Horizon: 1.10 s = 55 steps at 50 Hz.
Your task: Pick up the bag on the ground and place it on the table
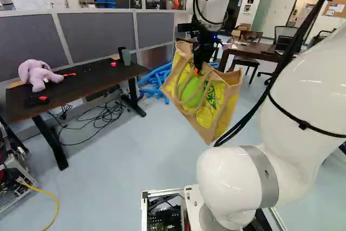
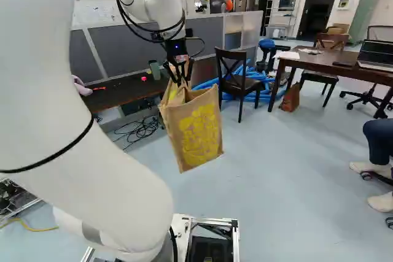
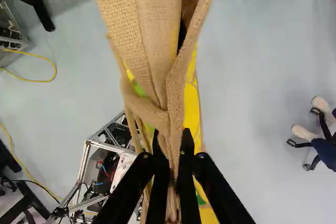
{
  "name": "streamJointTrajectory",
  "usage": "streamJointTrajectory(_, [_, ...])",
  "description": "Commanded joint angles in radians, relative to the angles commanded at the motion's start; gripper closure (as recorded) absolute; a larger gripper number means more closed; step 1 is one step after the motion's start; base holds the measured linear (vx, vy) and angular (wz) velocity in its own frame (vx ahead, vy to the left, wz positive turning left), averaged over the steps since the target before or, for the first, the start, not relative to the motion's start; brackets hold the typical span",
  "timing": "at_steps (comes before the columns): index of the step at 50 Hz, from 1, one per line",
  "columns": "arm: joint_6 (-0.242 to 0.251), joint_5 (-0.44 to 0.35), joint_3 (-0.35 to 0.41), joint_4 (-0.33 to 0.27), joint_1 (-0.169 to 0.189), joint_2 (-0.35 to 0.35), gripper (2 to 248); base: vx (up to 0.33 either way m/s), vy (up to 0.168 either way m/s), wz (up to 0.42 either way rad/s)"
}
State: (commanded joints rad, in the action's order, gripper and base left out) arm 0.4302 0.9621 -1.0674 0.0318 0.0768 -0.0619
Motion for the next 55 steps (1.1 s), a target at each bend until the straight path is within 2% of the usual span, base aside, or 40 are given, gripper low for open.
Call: streamJointTrajectory(55, [0.0,0.251,-0.126,0.048,0.018,-0.054,228,0.0,0.0,0.0])
